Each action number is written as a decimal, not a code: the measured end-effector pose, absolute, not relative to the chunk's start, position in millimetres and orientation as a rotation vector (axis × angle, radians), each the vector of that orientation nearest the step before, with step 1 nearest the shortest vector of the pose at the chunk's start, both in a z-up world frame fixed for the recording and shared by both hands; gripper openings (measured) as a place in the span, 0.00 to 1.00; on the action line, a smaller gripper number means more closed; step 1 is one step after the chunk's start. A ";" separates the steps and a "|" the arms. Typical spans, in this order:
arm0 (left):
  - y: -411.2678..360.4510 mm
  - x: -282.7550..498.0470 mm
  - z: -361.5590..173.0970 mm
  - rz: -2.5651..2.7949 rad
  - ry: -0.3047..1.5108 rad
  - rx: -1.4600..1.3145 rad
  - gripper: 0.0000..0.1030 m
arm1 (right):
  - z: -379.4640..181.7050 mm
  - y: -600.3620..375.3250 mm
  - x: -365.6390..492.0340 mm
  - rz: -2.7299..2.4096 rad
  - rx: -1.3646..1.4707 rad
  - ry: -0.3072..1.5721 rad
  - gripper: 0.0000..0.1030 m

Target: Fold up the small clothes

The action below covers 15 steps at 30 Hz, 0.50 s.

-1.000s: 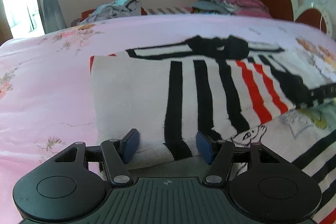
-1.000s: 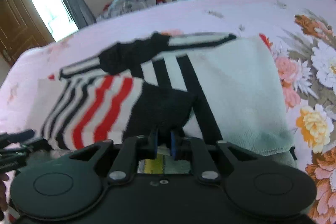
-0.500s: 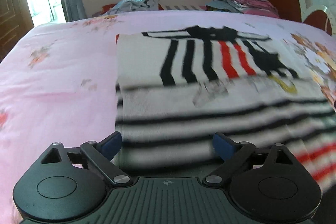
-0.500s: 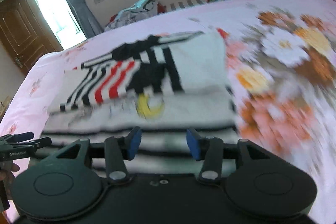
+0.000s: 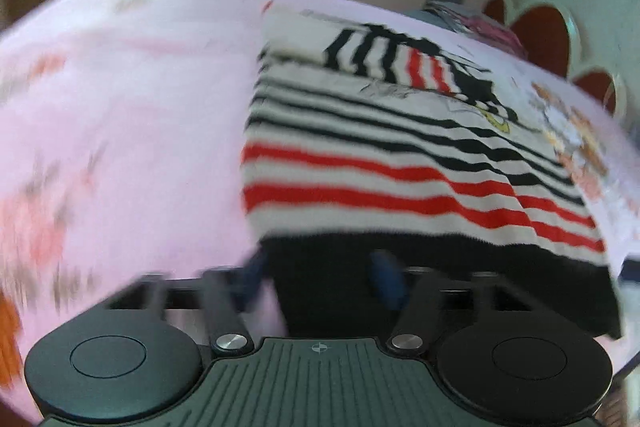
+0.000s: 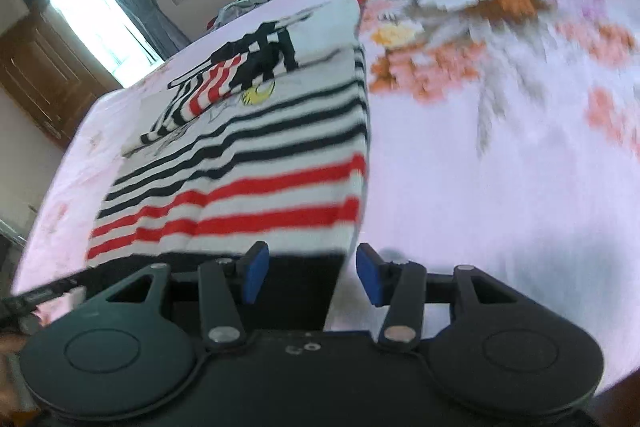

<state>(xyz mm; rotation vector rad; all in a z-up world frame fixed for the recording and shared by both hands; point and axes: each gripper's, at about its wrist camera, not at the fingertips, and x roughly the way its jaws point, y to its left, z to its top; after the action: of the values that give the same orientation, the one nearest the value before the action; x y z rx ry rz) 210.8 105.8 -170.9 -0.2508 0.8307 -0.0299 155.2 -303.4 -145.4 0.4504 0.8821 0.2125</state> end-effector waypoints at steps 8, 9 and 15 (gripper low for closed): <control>129.3 208.2 -189.2 -0.076 0.828 -0.488 0.49 | -164.5 -314.3 148.5 0.215 0.590 0.890 0.46; 131.8 213.0 -191.5 -0.088 0.828 -0.516 0.49 | -167.0 -313.7 151.6 0.220 0.609 0.891 0.46; 141.4 232.6 -200.7 -0.143 0.820 -0.666 0.49 | -174.9 -300.5 165.3 0.265 0.671 0.896 0.46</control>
<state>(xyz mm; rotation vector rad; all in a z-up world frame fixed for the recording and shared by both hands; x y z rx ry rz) 232.6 141.4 -200.7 -0.6663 0.8195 -0.1427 165.3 -300.5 -174.9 0.6712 0.8963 0.2647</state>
